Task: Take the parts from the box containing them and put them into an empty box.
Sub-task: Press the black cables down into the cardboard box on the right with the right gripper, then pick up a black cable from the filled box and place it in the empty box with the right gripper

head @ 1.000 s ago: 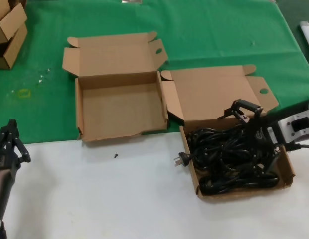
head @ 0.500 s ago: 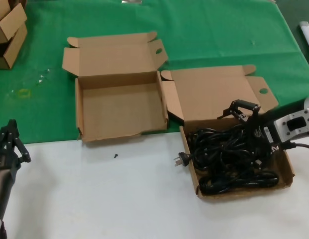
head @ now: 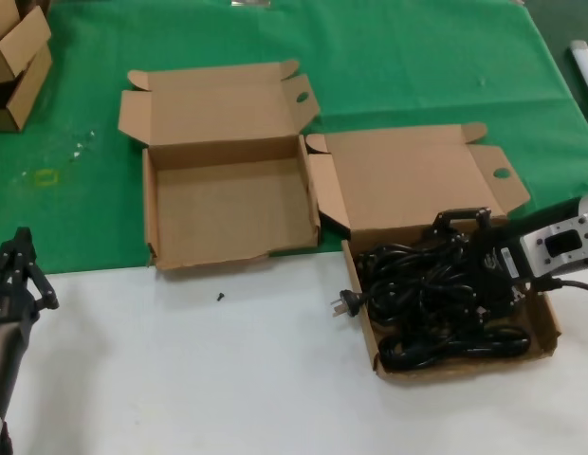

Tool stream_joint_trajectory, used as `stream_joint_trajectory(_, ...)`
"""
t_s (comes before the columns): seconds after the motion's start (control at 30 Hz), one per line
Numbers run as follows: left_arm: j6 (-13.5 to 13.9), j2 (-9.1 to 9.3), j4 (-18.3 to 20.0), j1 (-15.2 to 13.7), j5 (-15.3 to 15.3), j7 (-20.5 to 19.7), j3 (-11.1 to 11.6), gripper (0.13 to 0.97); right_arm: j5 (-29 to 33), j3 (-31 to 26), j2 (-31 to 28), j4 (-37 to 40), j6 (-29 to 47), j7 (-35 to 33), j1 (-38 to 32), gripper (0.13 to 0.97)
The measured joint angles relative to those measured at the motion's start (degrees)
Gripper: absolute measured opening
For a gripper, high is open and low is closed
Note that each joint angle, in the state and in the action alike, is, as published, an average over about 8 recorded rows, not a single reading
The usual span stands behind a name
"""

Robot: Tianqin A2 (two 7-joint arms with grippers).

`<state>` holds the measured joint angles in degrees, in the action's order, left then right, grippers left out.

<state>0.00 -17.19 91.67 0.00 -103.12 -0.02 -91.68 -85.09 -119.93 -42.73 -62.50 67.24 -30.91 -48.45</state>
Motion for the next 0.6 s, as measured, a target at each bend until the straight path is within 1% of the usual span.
stream_joint_trajectory(0.13, 0.0, 0.0, 0.0, 0.0, 0.0, 0.0, 0.0, 0.142, 0.3, 0.3, 0.1, 0.1, 0.0, 0.2, 0.0, 0.739)
stream_joint_trajectory(0.4, 0.0, 0.0, 0.0, 0.0, 0.0, 0.0, 0.0, 0.142, 0.7, 0.7, 0.3, 0.5, 0.1, 0.3, 0.1, 0.525)
stream_joint_trajectory(0.43, 0.0, 0.0, 0.0, 0.0, 0.0, 0.0, 0.0, 0.142, 0.7, 0.7, 0.3, 0.6, 0.2, 0.3, 0.1, 0.525)
stream_joint_trajectory(0.6, 0.0, 0.0, 0.0, 0.0, 0.0, 0.0, 0.0, 0.142, 0.9, 0.9, 0.5, 1.1, 0.2, -0.1, 0.1, 0.403)
